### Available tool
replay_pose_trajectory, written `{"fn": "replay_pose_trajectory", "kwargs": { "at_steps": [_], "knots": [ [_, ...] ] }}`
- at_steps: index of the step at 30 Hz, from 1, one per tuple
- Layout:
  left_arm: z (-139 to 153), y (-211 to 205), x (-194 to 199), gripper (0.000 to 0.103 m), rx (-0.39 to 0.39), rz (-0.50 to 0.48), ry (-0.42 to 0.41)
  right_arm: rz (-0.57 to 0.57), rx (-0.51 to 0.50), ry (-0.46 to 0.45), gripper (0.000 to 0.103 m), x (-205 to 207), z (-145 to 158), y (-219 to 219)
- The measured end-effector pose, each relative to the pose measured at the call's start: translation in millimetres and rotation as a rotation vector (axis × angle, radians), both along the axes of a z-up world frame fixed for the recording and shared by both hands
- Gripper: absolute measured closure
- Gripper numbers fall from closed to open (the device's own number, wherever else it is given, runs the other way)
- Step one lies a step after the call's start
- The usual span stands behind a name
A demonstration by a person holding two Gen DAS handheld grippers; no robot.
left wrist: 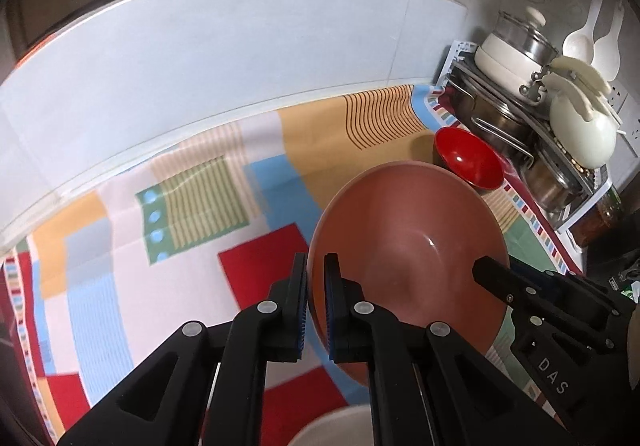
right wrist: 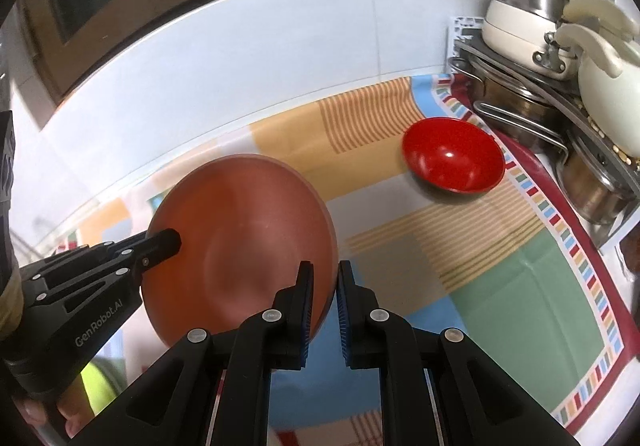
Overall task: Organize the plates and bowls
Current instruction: 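Lift and carry the pink bowl over the white bowl with both tools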
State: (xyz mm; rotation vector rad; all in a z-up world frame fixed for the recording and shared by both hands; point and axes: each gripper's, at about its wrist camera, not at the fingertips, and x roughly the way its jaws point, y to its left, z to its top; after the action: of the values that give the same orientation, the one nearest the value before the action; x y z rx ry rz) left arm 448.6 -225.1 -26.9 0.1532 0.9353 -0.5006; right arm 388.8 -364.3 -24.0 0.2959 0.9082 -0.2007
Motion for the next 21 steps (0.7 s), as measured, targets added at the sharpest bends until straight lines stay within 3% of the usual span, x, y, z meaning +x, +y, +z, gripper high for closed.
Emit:
{"fn": "replay_pose_trajectory", "kwargs": {
  "at_steps": [12,21],
  "knots": [
    [1.7,36.4,-62.1,0.095,-0.024,0.06,0.026,0.092,-0.006,0.004,0.09,-47.2,12.0,34.0],
    [-6.8,56.4,-93.3,0.094,-0.03,0.082,0.064,0.154,-0.002,0.057,0.09,-69.4,9.6,56.1]
  ]
}}
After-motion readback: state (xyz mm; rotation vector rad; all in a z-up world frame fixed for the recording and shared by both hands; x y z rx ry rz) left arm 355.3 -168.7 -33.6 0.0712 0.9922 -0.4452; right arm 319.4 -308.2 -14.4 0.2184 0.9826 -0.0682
